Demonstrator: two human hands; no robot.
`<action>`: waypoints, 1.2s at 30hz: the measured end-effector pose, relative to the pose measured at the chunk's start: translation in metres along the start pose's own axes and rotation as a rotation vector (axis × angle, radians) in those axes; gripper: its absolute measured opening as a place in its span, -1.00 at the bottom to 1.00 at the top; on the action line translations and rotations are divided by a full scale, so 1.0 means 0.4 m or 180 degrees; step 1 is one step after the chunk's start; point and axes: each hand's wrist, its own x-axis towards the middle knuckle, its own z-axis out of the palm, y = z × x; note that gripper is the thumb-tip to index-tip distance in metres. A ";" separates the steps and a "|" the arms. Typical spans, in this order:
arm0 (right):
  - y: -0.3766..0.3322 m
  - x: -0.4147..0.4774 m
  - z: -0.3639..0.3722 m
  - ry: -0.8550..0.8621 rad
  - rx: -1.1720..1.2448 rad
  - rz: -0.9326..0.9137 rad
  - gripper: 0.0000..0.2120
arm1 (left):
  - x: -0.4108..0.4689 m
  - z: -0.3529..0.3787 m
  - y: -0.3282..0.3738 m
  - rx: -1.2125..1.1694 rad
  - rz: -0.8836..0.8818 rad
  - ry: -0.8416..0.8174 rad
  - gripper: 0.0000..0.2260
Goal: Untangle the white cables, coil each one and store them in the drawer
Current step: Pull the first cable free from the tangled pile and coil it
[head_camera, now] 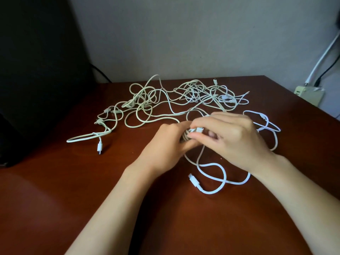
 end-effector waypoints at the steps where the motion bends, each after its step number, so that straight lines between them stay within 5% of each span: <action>1: 0.001 0.001 0.000 -0.0078 -0.0036 -0.0100 -0.89 | 0.000 0.002 -0.002 0.0124 0.0002 0.0025 -0.79; 4: -0.003 0.003 0.000 -0.0186 -0.0083 -0.0144 -0.91 | -0.001 0.007 -0.002 0.0368 0.0036 0.0053 -0.71; 8: -0.006 0.011 -0.010 0.0143 0.0015 0.0254 -0.84 | 0.000 0.006 0.003 0.0122 0.0188 -0.0017 -0.94; 17: 0.006 0.016 -0.009 0.0495 0.0731 0.1217 -0.83 | -0.008 0.008 0.035 -0.0822 -0.0017 0.0035 -0.58; 24: 0.003 0.021 -0.016 0.0212 0.1843 0.1762 -0.83 | -0.009 0.004 0.045 -0.1844 -0.0420 0.0079 -0.59; 36: 0.002 0.019 -0.020 0.0158 0.1438 0.1404 -0.78 | 0.002 0.007 0.011 -0.2863 -0.0646 0.0170 -0.57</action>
